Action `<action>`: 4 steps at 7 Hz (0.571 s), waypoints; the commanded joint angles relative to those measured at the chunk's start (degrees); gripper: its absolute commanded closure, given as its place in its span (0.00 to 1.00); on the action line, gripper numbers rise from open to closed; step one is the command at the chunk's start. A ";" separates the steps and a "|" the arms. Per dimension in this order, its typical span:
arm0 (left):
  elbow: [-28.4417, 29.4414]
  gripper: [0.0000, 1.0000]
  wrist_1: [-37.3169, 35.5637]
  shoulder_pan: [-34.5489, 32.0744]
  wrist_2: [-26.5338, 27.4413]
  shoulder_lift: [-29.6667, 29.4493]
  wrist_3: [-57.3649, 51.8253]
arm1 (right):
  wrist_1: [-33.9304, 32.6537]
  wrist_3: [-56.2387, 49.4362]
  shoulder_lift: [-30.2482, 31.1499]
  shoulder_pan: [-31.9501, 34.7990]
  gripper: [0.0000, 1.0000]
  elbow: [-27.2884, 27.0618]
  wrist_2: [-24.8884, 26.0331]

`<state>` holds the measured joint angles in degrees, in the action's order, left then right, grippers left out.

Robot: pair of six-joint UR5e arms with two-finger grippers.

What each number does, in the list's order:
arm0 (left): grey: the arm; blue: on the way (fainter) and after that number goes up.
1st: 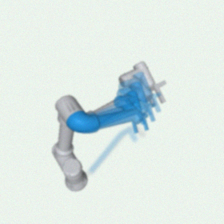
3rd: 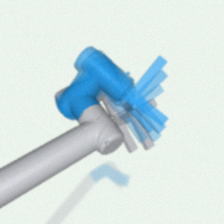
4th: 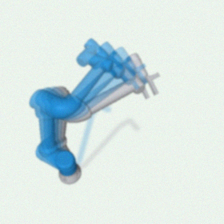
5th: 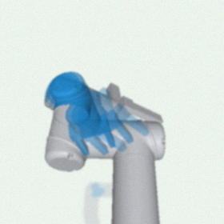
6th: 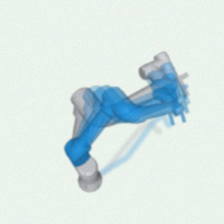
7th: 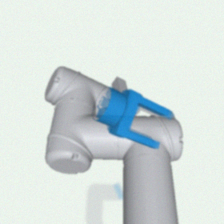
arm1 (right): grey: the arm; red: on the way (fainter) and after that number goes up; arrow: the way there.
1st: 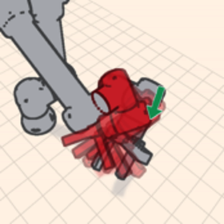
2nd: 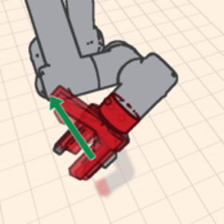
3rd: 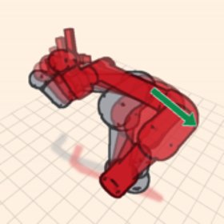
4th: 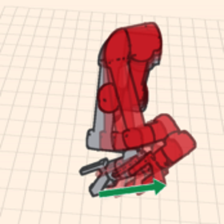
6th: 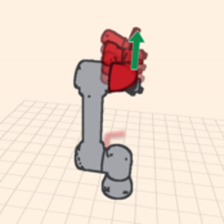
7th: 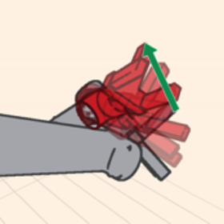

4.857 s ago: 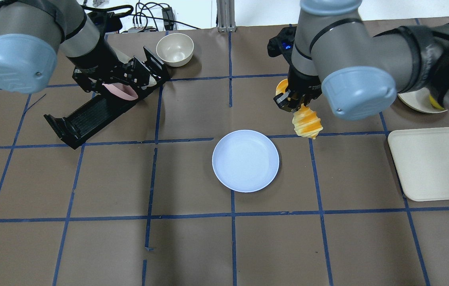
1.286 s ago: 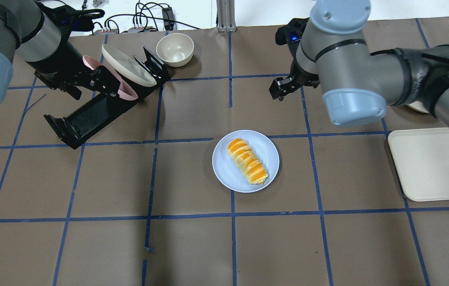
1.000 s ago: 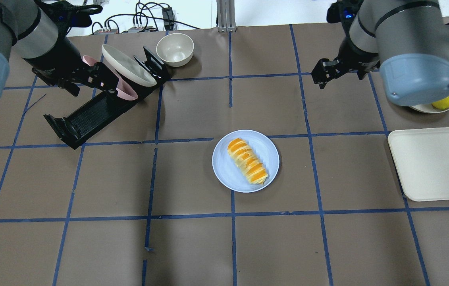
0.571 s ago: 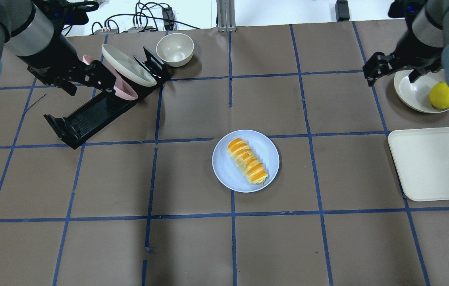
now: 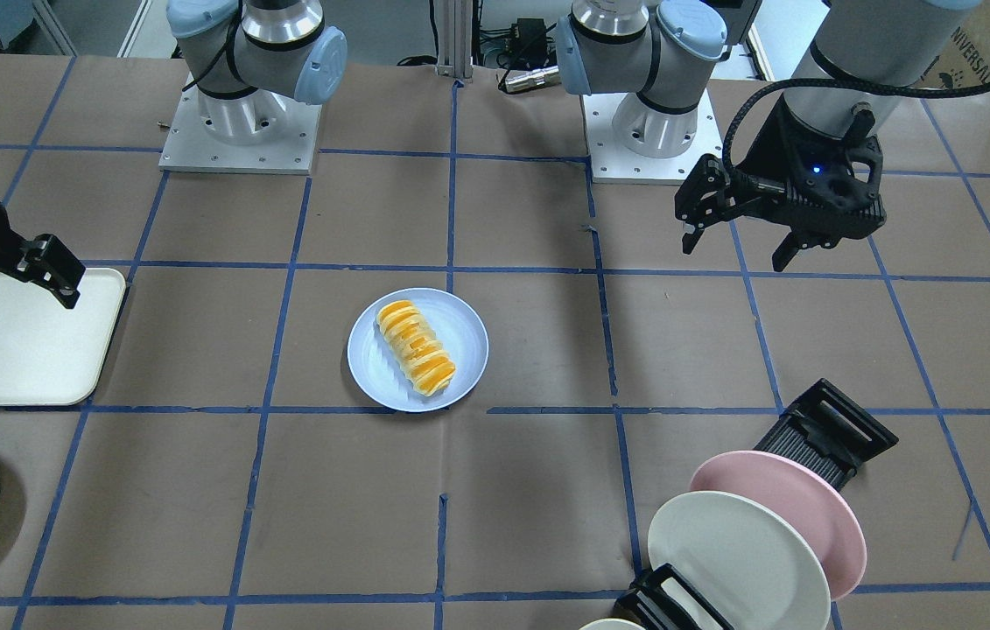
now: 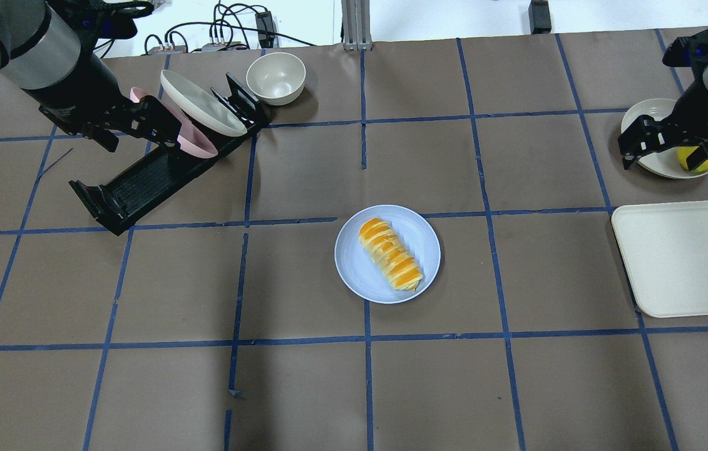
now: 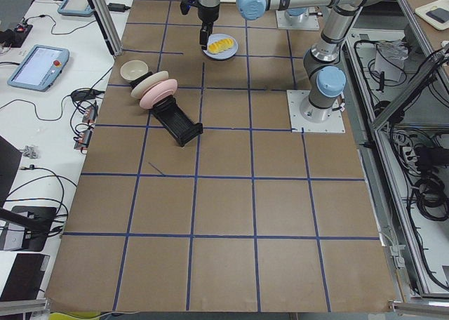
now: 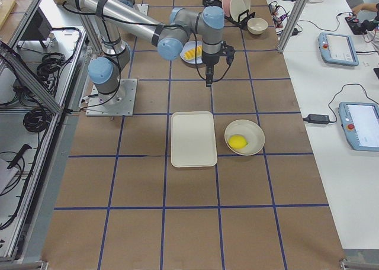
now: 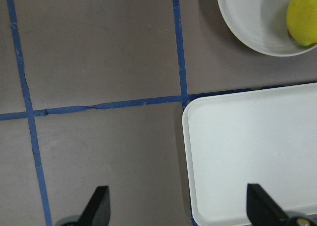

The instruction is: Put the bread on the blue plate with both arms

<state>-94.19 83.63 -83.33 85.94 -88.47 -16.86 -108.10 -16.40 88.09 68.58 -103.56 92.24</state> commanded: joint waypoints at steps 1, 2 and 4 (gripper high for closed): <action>-0.82 0.00 0.22 -0.08 -0.51 -1.07 0.16 | 0.61 -0.73 2.42 0.85 0.01 -0.32 -0.65; -0.73 0.00 0.04 -0.25 -0.77 -3.18 0.85 | 1.74 -0.82 3.75 3.38 0.00 -0.15 -1.18; 0.50 0.00 0.12 -0.69 -0.25 -1.20 0.68 | 1.84 -2.48 7.69 12.58 0.00 0.29 -0.57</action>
<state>-94.12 83.72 -83.72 85.57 -90.81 -16.19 -106.45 -17.92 93.41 75.68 -103.46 91.32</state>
